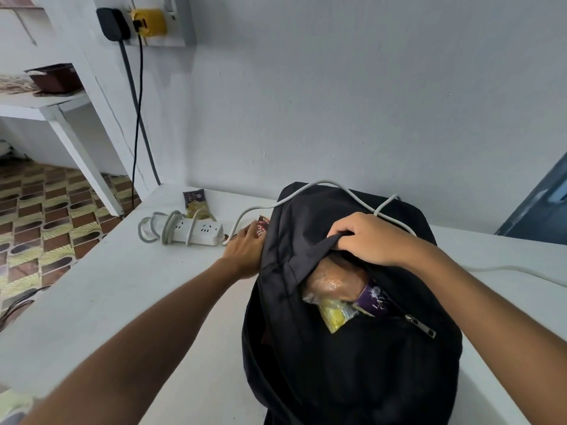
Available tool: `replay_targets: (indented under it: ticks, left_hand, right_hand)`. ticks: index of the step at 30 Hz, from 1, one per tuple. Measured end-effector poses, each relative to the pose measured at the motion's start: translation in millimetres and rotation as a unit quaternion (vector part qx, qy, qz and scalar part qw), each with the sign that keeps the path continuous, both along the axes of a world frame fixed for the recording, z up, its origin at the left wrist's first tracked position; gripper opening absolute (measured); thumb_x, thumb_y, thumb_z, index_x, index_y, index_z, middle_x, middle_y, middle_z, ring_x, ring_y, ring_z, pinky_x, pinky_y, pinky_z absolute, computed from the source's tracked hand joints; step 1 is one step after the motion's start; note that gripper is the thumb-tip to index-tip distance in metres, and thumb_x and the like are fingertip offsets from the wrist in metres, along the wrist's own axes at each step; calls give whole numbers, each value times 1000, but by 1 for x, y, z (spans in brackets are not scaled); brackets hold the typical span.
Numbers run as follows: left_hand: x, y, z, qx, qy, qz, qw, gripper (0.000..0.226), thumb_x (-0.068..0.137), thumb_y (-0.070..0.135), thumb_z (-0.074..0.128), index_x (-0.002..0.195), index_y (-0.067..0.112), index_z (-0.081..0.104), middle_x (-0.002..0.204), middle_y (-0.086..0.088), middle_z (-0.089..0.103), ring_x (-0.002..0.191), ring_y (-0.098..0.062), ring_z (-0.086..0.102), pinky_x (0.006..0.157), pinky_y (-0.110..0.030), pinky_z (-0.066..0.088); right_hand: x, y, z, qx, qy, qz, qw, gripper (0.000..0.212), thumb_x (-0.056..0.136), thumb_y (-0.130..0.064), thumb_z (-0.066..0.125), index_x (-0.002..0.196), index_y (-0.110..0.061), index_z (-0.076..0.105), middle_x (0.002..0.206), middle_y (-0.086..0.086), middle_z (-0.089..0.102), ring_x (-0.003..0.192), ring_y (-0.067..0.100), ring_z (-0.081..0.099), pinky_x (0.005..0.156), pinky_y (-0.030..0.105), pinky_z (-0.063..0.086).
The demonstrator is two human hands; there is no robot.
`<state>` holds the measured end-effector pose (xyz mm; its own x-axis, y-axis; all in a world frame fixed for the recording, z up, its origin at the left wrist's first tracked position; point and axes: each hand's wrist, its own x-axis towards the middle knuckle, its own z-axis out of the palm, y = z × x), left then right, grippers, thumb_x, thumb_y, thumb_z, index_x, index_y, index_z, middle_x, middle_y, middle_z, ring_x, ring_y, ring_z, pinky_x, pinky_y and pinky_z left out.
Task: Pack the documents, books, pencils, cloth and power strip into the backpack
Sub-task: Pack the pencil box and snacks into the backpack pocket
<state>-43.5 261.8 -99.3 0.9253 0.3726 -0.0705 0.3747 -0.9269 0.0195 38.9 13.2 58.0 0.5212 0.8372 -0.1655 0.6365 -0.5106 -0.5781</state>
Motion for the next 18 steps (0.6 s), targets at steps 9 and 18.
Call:
replay_targets:
  ticks: [9, 18]
  left_hand:
    - [-43, -34, 50, -61, -90, 31, 994, 24, 93, 21, 41, 94, 7, 60, 103, -22, 64, 95, -41, 61, 77, -40, 47]
    - [-108, -40, 152, -319, -166, 132, 924, 26, 85, 5, 55, 60, 3, 61, 52, -5, 52, 50, -18, 53, 51, -36, 51]
  right_hand:
    - [-4, -4, -2, 8, -20, -5, 1000, 19, 87, -16, 53, 80, -18, 70, 86, 3, 69, 86, 21, 63, 82, 39, 49]
    - [-2, -3, 4, -2, -12, 4, 1000, 15, 87, -18, 57, 86, -19, 72, 93, 1, 70, 92, 18, 63, 89, 38, 49]
